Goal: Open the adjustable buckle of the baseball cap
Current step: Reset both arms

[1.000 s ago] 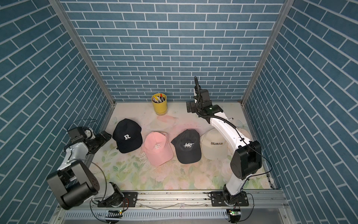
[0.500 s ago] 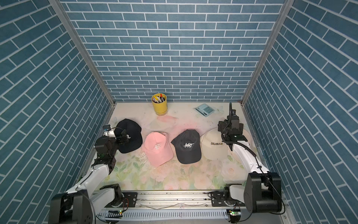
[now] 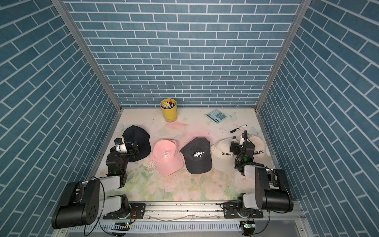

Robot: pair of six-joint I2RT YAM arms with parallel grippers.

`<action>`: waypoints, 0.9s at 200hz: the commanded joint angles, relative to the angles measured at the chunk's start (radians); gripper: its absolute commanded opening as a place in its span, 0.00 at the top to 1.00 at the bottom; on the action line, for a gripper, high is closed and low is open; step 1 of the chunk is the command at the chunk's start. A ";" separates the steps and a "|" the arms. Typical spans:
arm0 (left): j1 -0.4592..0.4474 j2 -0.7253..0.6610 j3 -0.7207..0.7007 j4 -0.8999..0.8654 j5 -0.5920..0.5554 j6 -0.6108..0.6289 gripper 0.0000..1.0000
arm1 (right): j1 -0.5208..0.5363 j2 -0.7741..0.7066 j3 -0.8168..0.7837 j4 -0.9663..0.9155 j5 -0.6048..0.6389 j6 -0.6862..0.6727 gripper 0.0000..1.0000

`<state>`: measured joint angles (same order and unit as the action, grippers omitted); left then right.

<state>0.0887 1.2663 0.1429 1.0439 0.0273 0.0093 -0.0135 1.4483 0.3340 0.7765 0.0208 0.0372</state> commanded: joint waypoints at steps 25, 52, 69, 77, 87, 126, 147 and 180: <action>-0.087 0.055 -0.017 0.214 -0.044 -0.033 0.00 | -0.017 0.073 0.026 0.115 -0.098 -0.048 0.01; -0.127 0.245 -0.019 0.407 -0.110 -0.006 0.00 | -0.019 0.081 0.062 0.055 -0.010 -0.012 0.01; -0.183 0.242 0.027 0.310 -0.216 0.016 0.00 | -0.014 0.080 0.059 0.059 0.067 0.011 0.01; -0.184 0.252 0.025 0.329 -0.232 0.014 0.00 | -0.013 0.080 0.061 0.060 0.080 0.018 0.01; -0.184 0.246 0.037 0.298 -0.241 0.006 0.01 | -0.012 0.079 0.057 0.065 0.083 0.017 0.01; -0.172 0.253 0.052 0.278 -0.231 -0.006 0.01 | -0.013 0.080 0.062 0.058 0.084 0.018 0.01; -0.172 0.248 0.044 0.284 -0.232 -0.005 0.00 | -0.013 0.081 0.063 0.055 0.082 0.018 0.01; -0.159 0.251 0.063 0.253 -0.201 -0.009 0.00 | -0.013 0.085 0.069 0.047 0.080 0.018 0.01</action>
<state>-0.0814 1.5166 0.1875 1.3014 -0.1864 0.0048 -0.0280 1.5208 0.3828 0.8337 0.0837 0.0475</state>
